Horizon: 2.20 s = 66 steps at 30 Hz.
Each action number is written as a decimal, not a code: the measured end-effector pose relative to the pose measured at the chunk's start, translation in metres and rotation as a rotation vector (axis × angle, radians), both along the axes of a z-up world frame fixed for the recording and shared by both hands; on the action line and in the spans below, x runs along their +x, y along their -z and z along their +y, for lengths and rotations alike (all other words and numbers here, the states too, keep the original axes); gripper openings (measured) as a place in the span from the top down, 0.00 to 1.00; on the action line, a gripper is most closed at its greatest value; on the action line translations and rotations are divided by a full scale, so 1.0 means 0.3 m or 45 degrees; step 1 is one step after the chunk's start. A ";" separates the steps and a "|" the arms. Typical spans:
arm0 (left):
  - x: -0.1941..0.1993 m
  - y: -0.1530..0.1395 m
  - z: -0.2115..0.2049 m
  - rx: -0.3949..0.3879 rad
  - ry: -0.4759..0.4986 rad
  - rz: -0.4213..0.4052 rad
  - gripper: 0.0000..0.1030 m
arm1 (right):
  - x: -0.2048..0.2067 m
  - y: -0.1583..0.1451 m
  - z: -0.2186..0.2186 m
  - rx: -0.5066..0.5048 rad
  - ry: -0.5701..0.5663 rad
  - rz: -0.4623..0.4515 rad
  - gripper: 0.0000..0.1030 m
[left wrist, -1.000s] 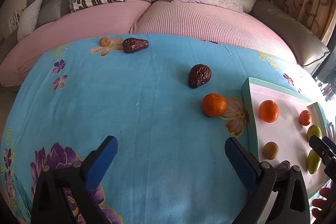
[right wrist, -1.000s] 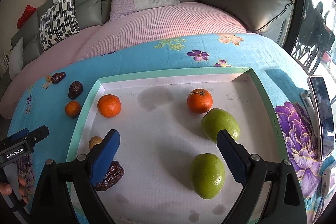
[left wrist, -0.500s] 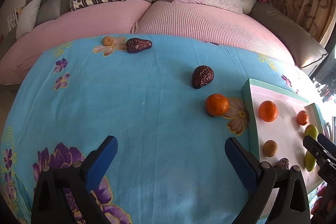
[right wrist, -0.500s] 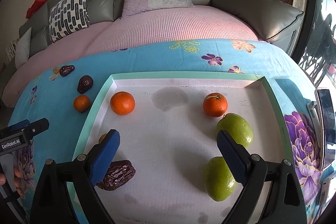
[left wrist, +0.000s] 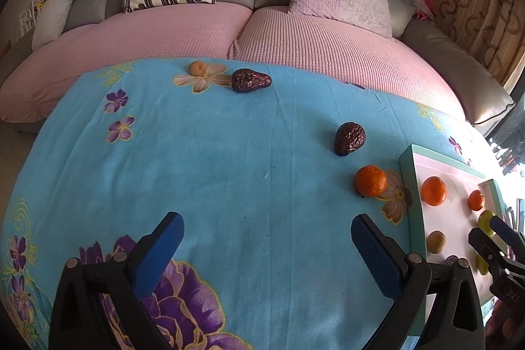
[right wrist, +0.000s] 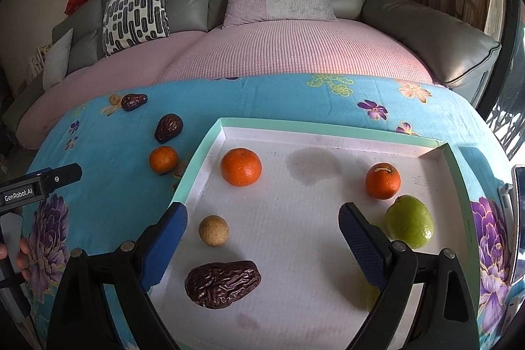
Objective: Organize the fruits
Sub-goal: 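Move both tools back toward the remaining fruits on the bedspread, then grasp the small tan ball with the left tool while the right tool grasps a large dark date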
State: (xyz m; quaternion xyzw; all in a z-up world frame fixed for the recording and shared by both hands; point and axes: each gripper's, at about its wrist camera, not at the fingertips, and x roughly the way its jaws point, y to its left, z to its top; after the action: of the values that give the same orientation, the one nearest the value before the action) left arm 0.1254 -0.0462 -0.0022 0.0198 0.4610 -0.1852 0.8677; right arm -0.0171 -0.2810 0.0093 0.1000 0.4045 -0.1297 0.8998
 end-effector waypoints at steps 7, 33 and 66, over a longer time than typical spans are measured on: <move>0.097 -0.016 0.080 0.006 -0.005 0.002 0.00 | 0.048 -0.013 0.056 -0.026 -0.070 0.003 0.09; 0.774 -0.060 0.151 -0.039 -0.023 0.221 0.01 | 0.806 -0.141 0.253 0.207 -0.492 0.139 0.17; 0.959 0.139 0.085 -0.144 -0.063 0.437 0.73 | 1.096 0.145 0.402 0.228 -0.559 0.324 0.45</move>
State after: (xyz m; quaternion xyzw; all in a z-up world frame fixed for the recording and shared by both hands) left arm 0.4132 -0.0207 -0.0439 -0.0723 0.5914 -0.1901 0.7803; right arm 0.3116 -0.1605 -0.0342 0.0717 0.5363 0.0934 0.8358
